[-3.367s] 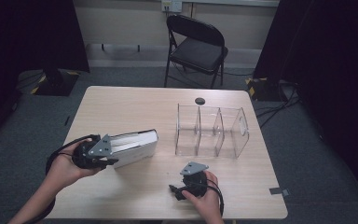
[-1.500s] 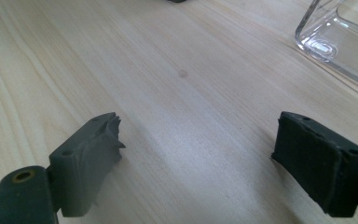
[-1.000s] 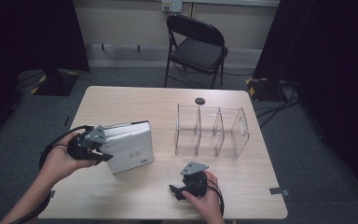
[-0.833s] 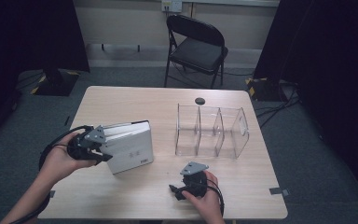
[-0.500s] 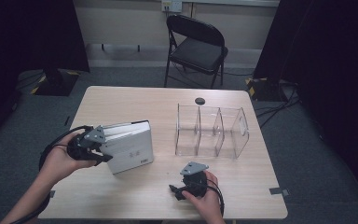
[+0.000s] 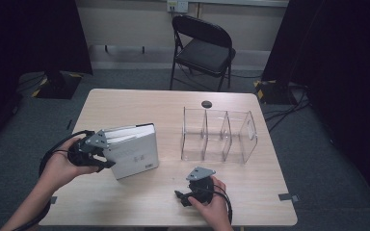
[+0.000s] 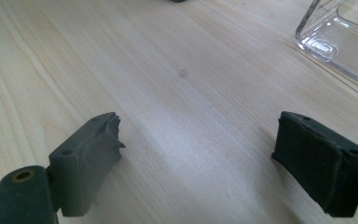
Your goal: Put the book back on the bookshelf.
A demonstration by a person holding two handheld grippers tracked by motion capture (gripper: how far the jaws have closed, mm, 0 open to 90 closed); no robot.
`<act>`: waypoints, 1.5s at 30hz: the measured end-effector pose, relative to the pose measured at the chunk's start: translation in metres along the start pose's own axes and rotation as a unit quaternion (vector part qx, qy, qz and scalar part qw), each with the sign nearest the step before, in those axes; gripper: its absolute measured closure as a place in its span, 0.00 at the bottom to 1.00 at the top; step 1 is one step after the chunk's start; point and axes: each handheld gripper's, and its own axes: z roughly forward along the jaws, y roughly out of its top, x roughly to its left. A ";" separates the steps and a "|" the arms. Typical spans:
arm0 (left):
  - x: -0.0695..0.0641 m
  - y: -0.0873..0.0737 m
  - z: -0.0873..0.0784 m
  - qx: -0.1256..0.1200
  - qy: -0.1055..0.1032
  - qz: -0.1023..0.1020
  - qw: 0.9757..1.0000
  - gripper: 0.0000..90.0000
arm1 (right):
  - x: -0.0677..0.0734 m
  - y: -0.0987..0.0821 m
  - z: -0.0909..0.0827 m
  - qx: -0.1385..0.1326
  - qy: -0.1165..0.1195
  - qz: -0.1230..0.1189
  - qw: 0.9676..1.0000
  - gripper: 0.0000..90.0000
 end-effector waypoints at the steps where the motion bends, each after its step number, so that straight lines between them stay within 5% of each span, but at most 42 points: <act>1: 0.001 -0.002 0.000 -0.001 -0.002 -0.004 1.000 0.64 | 0.000 0.000 0.000 0.000 0.000 0.000 1.000 0.14; 20: 0.002 -0.012 0.003 -0.016 0.010 -0.015 1.000 0.53 | 0.000 0.000 0.000 0.002 0.003 -0.004 1.000 0.14; 24: 0.002 -0.015 0.005 -0.011 0.014 -0.017 1.000 0.49 | -0.001 0.004 -0.001 0.021 0.008 -0.012 1.000 0.14; 34: 0.001 -0.024 0.008 -0.013 0.017 -0.026 0.999 0.45 | -0.001 0.019 -0.002 0.074 0.028 -0.049 0.996 0.16; 45: -0.001 -0.036 0.016 -0.015 0.009 -0.038 0.999 0.39 | -0.004 0.048 -0.007 0.100 0.067 -0.076 0.990 0.16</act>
